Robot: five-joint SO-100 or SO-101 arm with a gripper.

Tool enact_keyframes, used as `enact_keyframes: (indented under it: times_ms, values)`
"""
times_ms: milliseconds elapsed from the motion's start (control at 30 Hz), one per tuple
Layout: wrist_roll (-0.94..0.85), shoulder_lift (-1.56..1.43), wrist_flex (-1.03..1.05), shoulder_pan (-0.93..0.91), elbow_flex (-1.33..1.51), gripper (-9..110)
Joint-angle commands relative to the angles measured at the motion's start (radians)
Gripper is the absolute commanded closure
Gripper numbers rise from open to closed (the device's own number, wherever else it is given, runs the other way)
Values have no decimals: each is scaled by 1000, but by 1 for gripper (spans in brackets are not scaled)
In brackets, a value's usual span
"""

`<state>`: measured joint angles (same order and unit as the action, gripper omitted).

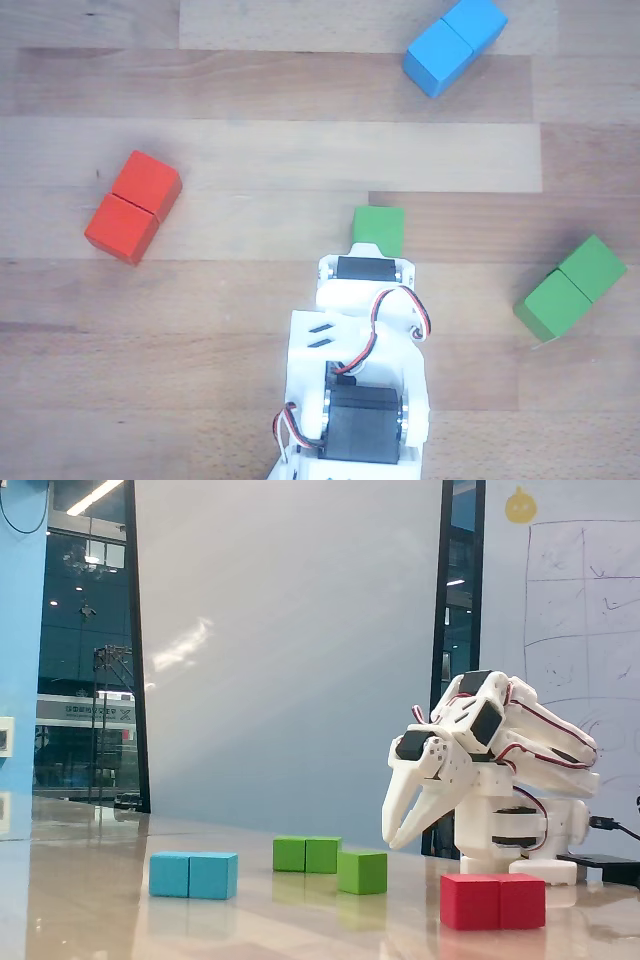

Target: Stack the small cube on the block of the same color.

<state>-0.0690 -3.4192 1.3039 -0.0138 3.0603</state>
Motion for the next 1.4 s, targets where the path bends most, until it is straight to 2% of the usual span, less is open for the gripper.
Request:
enact_keyframes:
  times_ms: [0, 600, 933, 1367]
  values:
    - [-5, 2, -17, 6, -126, 101]
    - [0, 971, -2, 2, -882, 101]
    - [5, 1312, -14, 0, -986, 101]
    - [2, 1457, -32, -2, -983, 101]
